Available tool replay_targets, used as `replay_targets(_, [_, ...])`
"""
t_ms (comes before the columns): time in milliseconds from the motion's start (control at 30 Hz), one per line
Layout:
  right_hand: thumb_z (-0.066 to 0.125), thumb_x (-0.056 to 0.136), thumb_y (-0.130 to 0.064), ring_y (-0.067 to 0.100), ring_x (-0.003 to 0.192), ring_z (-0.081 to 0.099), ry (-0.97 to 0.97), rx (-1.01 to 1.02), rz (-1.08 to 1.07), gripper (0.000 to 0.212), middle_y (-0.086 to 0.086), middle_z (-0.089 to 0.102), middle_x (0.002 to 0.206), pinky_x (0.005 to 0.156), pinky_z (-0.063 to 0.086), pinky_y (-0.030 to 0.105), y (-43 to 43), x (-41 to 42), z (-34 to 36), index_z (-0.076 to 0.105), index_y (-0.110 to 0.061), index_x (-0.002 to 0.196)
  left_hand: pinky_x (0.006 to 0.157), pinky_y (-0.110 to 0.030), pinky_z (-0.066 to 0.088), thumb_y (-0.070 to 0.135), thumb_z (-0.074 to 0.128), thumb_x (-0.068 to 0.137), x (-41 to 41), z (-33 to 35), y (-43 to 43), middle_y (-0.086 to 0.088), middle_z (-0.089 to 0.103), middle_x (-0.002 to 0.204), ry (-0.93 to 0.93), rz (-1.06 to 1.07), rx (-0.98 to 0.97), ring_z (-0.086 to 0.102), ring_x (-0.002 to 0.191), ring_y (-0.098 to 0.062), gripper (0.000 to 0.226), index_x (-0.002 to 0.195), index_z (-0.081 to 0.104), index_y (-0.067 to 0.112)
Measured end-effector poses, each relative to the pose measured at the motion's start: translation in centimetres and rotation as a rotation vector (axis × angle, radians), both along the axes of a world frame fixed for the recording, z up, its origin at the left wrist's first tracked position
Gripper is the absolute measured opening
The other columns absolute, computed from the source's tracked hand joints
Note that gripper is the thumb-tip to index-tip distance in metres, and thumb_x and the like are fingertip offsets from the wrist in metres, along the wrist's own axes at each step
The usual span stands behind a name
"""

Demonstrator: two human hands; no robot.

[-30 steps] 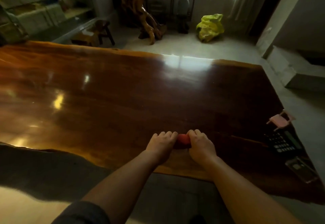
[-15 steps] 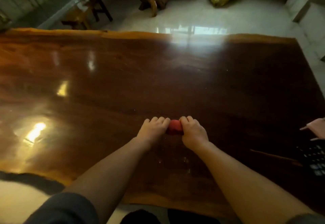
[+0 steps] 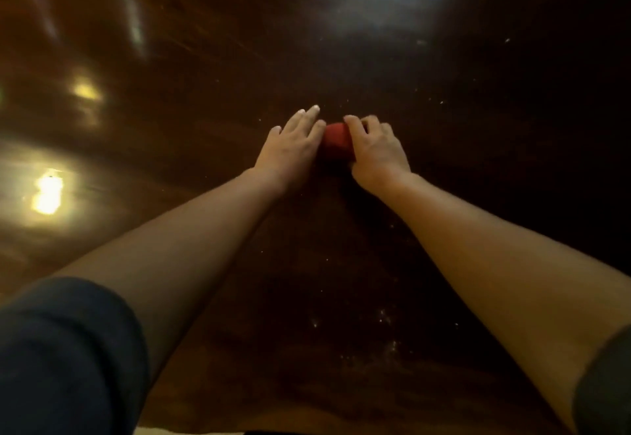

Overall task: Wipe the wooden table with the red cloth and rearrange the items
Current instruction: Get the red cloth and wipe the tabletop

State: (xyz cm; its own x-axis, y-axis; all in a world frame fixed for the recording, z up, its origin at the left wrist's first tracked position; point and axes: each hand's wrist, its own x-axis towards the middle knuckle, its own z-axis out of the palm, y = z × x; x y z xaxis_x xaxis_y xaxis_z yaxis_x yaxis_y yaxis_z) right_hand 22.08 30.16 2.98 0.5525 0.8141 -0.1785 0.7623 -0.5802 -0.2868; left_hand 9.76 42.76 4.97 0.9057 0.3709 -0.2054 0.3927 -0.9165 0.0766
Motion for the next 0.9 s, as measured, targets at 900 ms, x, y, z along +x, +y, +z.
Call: replay_targets(900, [0.046, 0.087, 0.011, 0.02, 0.15, 0.007, 0.095, 0.104, 0.009, 0.079, 0.003, 0.016, 0.164, 0.116, -0.005, 0.033, -12.9, -18.5, -1.7, 0.018, -0.02, 0.155, 0.109, -0.057, -0.008, 0.022, 0.057, 0.093, -15.9, -4.2, -11.6, -0.013, -0.021, 0.159, 0.154, -0.137, -0.196, -0.023, 0.143, -0.035, 0.094, 0.149, -0.02, 0.02])
